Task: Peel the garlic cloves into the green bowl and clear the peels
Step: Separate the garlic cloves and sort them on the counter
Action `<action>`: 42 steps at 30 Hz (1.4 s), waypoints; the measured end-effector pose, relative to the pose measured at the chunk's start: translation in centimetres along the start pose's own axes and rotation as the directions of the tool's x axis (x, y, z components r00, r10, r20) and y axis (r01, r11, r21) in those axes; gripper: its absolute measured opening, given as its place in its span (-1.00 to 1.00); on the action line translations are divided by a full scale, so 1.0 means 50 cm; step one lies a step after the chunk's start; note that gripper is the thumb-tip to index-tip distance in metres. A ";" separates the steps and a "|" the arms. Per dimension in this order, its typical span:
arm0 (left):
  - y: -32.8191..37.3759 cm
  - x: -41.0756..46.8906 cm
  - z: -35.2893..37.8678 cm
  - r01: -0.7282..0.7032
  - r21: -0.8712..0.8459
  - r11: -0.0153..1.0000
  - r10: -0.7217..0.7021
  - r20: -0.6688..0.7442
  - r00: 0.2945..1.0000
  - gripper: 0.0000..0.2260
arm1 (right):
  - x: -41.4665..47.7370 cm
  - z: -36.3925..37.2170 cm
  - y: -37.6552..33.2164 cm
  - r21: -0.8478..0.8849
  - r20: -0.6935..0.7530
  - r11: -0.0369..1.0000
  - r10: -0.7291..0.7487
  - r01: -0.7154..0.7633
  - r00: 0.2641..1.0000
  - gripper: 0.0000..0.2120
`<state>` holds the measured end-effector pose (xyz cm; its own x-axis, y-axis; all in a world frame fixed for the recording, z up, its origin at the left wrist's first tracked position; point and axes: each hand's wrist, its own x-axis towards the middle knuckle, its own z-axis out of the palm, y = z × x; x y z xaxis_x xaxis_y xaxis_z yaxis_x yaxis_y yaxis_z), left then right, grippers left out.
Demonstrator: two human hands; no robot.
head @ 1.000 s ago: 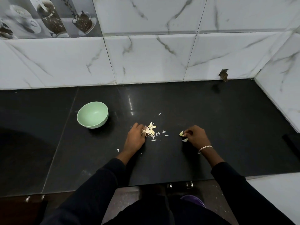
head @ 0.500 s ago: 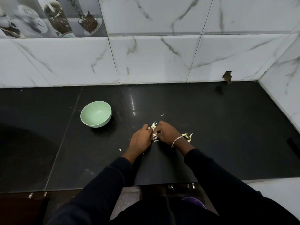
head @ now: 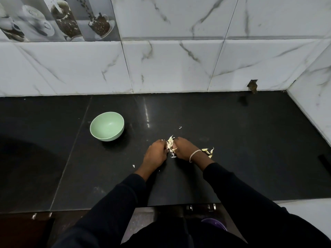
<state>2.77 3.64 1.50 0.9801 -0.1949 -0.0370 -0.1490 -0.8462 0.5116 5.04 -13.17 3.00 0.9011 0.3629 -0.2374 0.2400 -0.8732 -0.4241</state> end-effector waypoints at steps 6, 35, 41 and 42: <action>0.012 -0.009 0.001 0.083 -0.323 0.943 -0.117 -0.088 0.989 -0.88 | -0.021 -0.006 0.004 0.471 -0.149 0.874 0.212 -0.119 0.966 -0.91; 0.036 0.017 -0.040 0.344 -0.796 0.499 -0.336 0.188 0.923 -0.81 | -0.012 -0.016 -0.020 0.769 -0.089 0.633 0.236 -0.084 0.968 -0.88; -0.002 0.008 -0.043 0.373 -0.577 0.727 -0.398 0.089 0.913 -0.77 | -0.016 0.011 -0.011 0.317 -0.107 0.933 0.215 -0.172 0.971 -0.88; -0.005 0.004 -0.046 0.353 -0.467 0.811 -0.355 0.086 0.931 -0.80 | -0.015 0.016 -0.011 0.262 -0.092 0.946 0.222 -0.191 0.971 -0.87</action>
<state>3.29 4.99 3.35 0.9540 0.0766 -0.2900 0.2860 -0.5235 0.8026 3.95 -12.67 2.71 0.9612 0.1287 -0.2442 -0.0401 -0.8100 -0.5850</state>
